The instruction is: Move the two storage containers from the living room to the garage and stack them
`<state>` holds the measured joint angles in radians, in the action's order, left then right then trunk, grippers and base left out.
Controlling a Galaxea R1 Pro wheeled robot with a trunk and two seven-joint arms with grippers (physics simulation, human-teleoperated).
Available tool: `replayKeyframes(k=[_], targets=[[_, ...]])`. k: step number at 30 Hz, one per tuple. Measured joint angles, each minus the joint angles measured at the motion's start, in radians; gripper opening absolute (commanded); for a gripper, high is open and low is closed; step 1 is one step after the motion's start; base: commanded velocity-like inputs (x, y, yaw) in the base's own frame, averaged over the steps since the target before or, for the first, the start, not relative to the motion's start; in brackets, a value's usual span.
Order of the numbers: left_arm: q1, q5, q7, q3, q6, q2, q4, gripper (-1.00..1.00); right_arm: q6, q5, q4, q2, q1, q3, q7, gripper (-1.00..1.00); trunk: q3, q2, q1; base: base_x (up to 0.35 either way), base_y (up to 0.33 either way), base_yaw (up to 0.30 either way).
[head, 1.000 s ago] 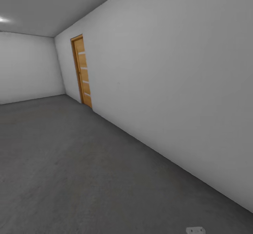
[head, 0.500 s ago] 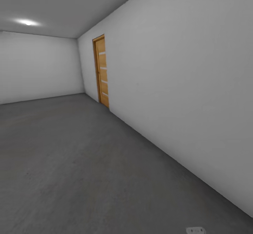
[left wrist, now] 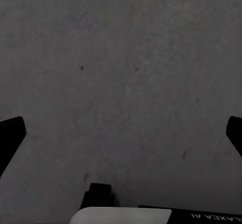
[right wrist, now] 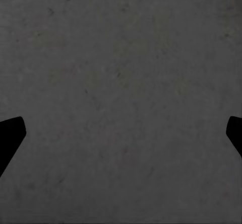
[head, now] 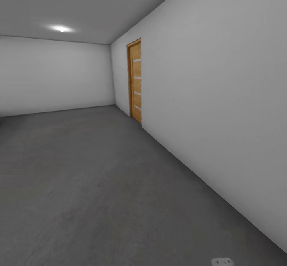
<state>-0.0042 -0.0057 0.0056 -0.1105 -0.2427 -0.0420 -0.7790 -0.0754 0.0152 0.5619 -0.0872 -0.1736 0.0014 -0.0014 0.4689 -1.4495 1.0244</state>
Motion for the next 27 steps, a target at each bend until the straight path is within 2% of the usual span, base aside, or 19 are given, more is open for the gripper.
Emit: replayKeyframes(k=[9,27], targets=[[0.0,0.0,0.0,-0.025,0.001,0.0,0.0,1.0,0.0,0.0,0.0,0.0,0.0,0.0,0.0,1.0,0.0,0.0,0.0,0.321,0.0,0.297],[0.0,0.0,0.0,-0.027,0.002,0.001,0.0,1.0,0.0,0.0,0.0,0.0,0.0,-0.001,0.0,1.0,0.0,0.0,0.0,0.321,0.0,0.297]])
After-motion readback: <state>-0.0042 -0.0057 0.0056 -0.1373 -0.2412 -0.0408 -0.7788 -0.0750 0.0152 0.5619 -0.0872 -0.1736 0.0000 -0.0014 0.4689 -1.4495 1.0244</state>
